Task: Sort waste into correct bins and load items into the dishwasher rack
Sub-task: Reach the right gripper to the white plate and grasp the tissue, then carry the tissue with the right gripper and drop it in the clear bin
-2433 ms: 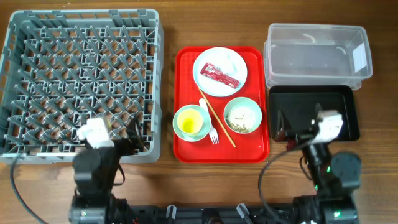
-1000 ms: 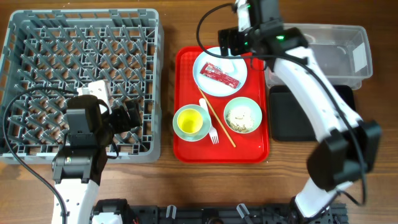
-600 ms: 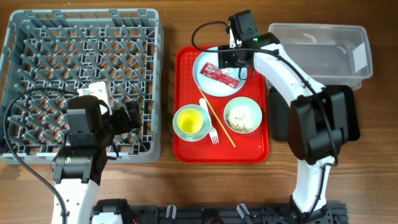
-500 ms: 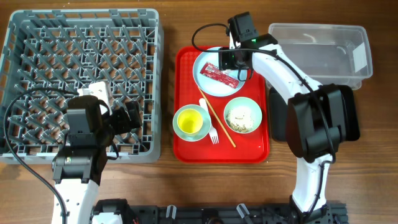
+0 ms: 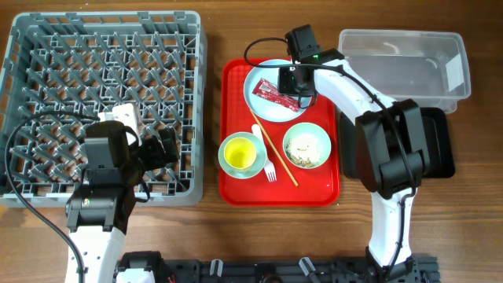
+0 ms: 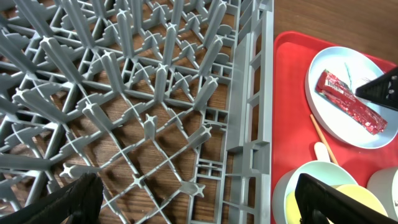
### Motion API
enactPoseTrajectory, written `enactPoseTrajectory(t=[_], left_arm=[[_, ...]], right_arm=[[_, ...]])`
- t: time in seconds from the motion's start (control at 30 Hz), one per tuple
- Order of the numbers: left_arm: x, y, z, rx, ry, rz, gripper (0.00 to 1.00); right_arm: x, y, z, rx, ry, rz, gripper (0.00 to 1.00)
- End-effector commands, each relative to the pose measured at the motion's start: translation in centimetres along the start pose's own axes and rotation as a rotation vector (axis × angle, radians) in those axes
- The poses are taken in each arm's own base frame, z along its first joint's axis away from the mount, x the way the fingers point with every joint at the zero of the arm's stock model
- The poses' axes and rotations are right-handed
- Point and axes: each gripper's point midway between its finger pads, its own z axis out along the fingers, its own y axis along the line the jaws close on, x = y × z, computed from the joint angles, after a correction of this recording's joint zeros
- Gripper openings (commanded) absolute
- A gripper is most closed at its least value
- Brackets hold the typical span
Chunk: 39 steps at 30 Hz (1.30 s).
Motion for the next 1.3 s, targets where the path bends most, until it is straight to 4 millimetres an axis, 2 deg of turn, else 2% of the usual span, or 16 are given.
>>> enactPoseTrajectory(t=[0.0,0.03,0.13,0.2,0.3,0.47,0.53,0.63,0.77,0.8,0.87,0.9,0.93,0.97,1.13,1.27], left_arm=[[-0.8,-0.1,-0.3,0.007,-0.017,-0.01,1.0],[-0.8,-0.1,-0.4,0.007,-0.017,-0.011,1.0],[-0.8,-0.1,-0.3,0.007,-0.017,-0.01,1.0],[-0.8,-0.1,-0.4,0.007,-0.017,-0.011,1.0],[-0.8,-0.1,-0.3,0.007,-0.017,-0.01,1.0],[-0.8,-0.1,-0.4,0.007,-0.017,-0.011,1.0],[-0.8,-0.1,-0.3,0.007,-0.017,-0.01,1.0],[-0.8,-0.1,-0.3,0.007,-0.017,-0.01,1.0],[-0.8,-0.1,-0.3,0.007,-0.017,-0.01,1.0],[-0.8,-0.1,-0.4,0.007,-0.017,-0.011,1.0],[-0.8,-0.1,-0.3,0.007,-0.017,-0.01,1.0],[-0.8,-0.1,-0.3,0.007,-0.017,-0.01,1.0],[-0.8,-0.1,-0.3,0.007,-0.017,-0.01,1.0],[-0.8,-0.1,-0.3,0.007,-0.017,-0.01,1.0],[-0.8,-0.1,-0.3,0.007,-0.017,-0.01,1.0],[-0.8,-0.1,-0.3,0.007,-0.017,-0.01,1.0]], right_arm=[[0.7,-0.2,0.5,0.019,0.018,0.0,0.08],[0.7,-0.2,0.2,0.021,0.02,0.0,0.04],[-0.1,-0.4,-1.7,0.027,-0.001,-0.001,0.04],[-1.1,-0.8,-3.5,0.036,-0.036,0.005,0.04],[-3.0,-2.0,-7.3,0.056,-0.115,0.03,0.04],[-5.5,-5.7,-14.0,0.1,-0.245,0.113,0.04],[-5.9,-7.6,-15.7,0.122,-0.272,0.15,0.04],[-5.7,-11.2,-17.1,0.173,-0.271,0.239,0.05],[-4.1,-15.4,-16.7,0.22,-0.209,0.375,0.05],[-3.9,-15.8,-16.5,0.208,-0.197,0.382,0.08],[-4.1,-15.9,-16.4,0.163,-0.196,0.396,0.36],[-4.4,-15.8,-16.4,0.144,-0.202,0.397,0.76],[-4.5,-15.6,-16.5,0.13,-0.205,0.395,1.0],[-4.6,-15.1,-16.5,0.104,-0.205,0.374,1.0],[-5.7,-10.1,-16.9,-0.134,-0.212,0.24,1.0],[-5.1,-6.5,-16.4,-0.169,-0.193,0.114,1.0]])
